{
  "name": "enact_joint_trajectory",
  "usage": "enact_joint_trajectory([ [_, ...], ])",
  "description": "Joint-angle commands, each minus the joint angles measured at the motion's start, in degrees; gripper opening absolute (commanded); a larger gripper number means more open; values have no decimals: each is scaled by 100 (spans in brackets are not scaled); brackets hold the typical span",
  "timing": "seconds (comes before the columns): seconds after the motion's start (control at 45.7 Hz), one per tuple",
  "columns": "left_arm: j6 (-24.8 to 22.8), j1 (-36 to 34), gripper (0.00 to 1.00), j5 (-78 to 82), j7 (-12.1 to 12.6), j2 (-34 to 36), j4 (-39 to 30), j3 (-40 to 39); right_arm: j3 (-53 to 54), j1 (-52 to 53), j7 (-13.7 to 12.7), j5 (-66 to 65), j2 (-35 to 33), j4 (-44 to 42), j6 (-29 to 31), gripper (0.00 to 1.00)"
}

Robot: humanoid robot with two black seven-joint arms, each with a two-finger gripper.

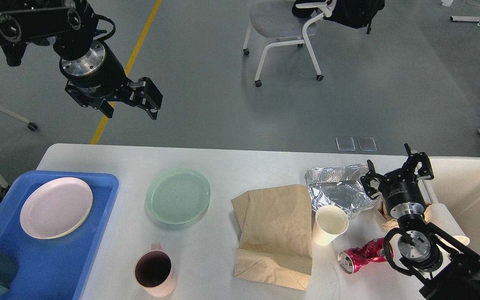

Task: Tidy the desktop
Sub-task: 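Lower the left gripper toward the dark red cup beside the tray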

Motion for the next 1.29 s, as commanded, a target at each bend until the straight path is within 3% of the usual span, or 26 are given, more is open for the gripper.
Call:
enact_joint_trajectory([
  [0.0, -170, -869, 96, -520, -40, -172, -855, 658, 0, 0, 8, 0, 0, 0, 0, 100],
  [0.022, -170, -1227, 96, -774, -92, -286, -1327, 903, 0, 0, -1, 0, 0, 0, 0, 100],
  [0.109, -170, -1985, 96, -1136, -285, -383, -2164, 1212, 0, 0, -1, 0, 0, -9, 0, 100],
  [0.306, -170, -3242, 96, -1462, -1120, -357, -3422, 1713, 0, 0, -1, 0, 0, -9, 0, 100],
  [0.394, -170, -3419, 96, -1462, -1270, -532, -3669, 1907, 0, 0, -1, 0, -9, -9, 0, 100],
  [0.482, -170, -3314, 96, -1453, -1200, -752, -3678, 2004, 0, 0, -1, 0, -9, -9, 0, 100],
  [0.985, -40, -2910, 96, -1488, -1349, -471, -3660, 2101, 0, 0, -1, 0, 0, 0, 0, 100],
  [1.138, 136, -2444, 89, -1470, -1226, -471, -3669, 2109, 0, 0, -1, 0, -9, 0, 0, 100],
  [1.27, 171, -1988, 84, -1479, -832, -401, -3722, 2118, 0, 0, 7, 0, 0, 0, 0, 100],
])
